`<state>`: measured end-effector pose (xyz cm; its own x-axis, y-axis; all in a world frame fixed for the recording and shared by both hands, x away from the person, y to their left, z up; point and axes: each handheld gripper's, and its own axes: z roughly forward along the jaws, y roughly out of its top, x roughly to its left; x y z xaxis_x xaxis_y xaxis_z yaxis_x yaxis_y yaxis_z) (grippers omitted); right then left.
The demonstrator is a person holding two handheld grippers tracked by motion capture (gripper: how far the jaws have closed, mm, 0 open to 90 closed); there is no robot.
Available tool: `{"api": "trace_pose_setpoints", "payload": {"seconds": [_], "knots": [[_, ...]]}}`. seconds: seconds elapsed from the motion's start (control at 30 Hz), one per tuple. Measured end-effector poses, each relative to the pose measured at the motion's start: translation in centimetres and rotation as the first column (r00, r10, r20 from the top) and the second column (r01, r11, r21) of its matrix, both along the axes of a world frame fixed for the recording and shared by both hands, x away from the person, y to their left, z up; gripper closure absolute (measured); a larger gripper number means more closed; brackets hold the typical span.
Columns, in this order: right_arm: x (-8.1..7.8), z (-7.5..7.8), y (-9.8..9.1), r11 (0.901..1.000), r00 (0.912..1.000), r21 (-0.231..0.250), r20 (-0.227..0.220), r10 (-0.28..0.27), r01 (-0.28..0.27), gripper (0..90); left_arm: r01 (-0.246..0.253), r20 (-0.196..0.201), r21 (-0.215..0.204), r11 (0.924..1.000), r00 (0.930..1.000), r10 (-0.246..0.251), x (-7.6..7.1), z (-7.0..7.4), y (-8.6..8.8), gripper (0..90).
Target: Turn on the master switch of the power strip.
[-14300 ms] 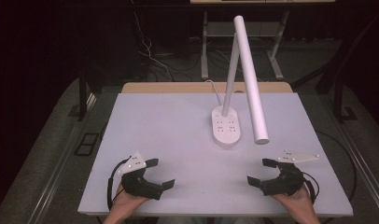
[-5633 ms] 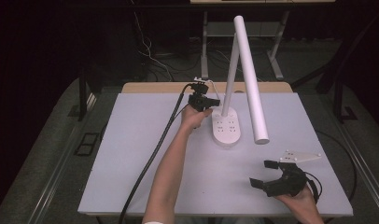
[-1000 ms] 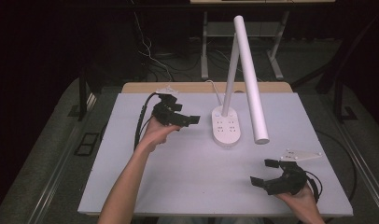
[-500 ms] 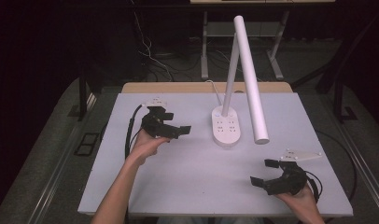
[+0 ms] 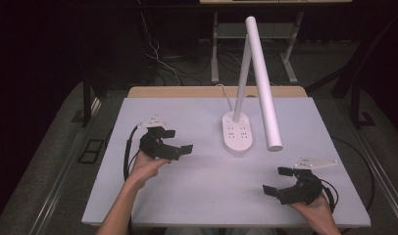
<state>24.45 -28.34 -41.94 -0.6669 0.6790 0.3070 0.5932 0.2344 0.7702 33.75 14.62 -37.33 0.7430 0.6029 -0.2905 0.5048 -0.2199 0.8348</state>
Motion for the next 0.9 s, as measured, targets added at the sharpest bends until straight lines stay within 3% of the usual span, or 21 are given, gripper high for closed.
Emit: {"api": "trace_pose_setpoints", "payload": {"seconds": [0.37, 0.9], "knots": [[0.0, 0.0, 0.0, 1.0, 1.0, 0.001, 0.004, -0.004, 0.004, 0.5, -0.005, -0.009, -0.041, 0.9992, 0.9999, 0.005, -3.0, -2.4, 1.0, 0.2], [0.0, -0.1, 0.1, 0.9999, 1.0, 0.009, -0.004, -0.004, 0.004, 0.4, 0.007, -0.025, -0.009, 0.9999, 0.9997, -0.007, -6.2, -4.8, 1.9, 2.7]]}}
